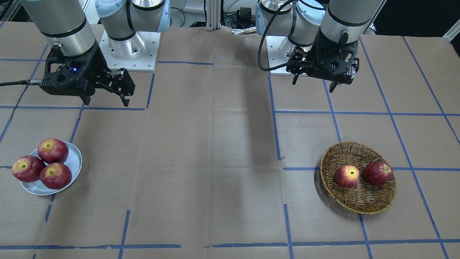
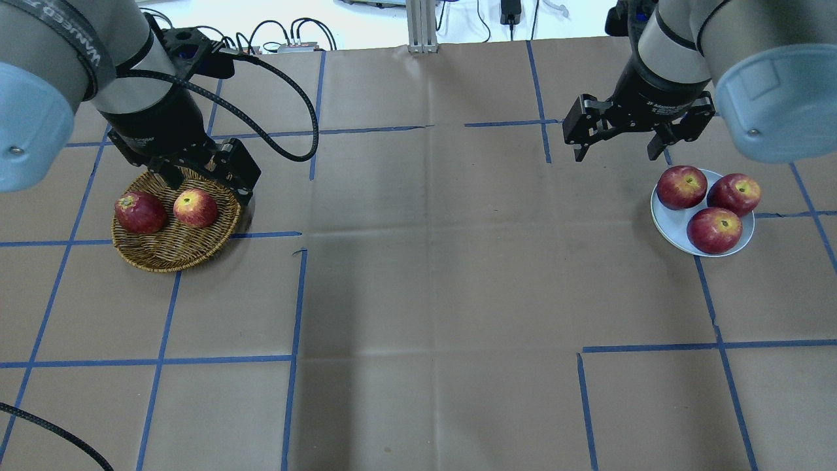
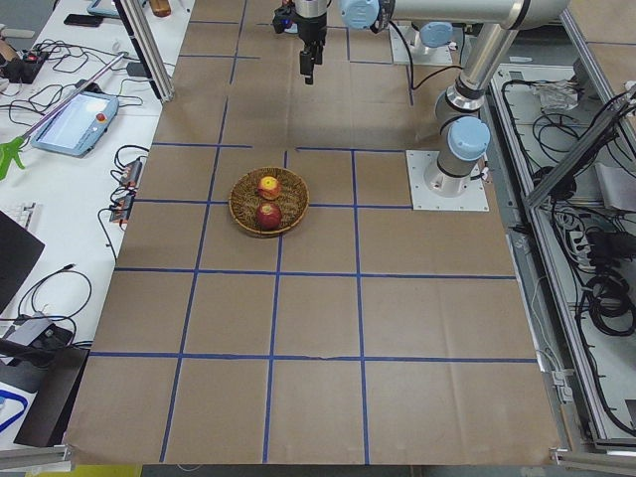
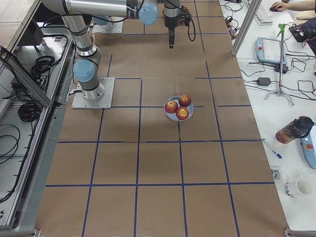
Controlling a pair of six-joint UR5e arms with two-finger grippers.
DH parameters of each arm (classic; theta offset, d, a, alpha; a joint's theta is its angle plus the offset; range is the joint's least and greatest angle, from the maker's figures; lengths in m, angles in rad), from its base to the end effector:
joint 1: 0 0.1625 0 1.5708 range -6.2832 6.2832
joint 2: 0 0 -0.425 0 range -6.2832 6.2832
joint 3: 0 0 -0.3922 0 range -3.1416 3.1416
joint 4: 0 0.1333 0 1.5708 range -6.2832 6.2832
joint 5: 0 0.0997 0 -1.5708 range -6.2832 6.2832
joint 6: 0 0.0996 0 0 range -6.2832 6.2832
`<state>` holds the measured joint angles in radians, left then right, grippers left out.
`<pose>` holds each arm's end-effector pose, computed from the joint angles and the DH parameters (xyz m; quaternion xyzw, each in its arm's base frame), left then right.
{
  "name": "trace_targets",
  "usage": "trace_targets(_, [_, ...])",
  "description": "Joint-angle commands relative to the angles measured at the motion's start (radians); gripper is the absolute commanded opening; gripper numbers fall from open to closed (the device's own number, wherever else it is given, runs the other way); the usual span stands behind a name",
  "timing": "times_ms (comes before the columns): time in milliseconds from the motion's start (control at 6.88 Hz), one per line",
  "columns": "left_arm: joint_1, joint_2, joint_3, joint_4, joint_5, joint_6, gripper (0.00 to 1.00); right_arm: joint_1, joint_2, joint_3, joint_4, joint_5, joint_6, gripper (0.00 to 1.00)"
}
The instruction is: Transfer apple from basket to plate
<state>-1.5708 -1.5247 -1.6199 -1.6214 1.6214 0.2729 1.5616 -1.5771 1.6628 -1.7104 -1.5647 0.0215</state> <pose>-0.1283 -0.4668 0.4812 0.1366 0.9899 0.0300 0.0214 0.1294 -0.4942 0.4598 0.0153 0.9995 -0.0269 0.0032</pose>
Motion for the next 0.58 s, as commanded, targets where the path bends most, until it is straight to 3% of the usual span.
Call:
trace_targets(0, [0.0, 0.0, 0.0, 0.0, 0.0, 0.0, 0.99, 0.002, -0.001, 0.002, 0.0, -0.001, 0.0, 1.0])
trace_targets(436, [0.0, 0.009, -0.003, -0.003, 0.002, 0.011, 0.99, 0.0, 0.0, 0.002, 0.0, 0.0, 0.0, 1.0])
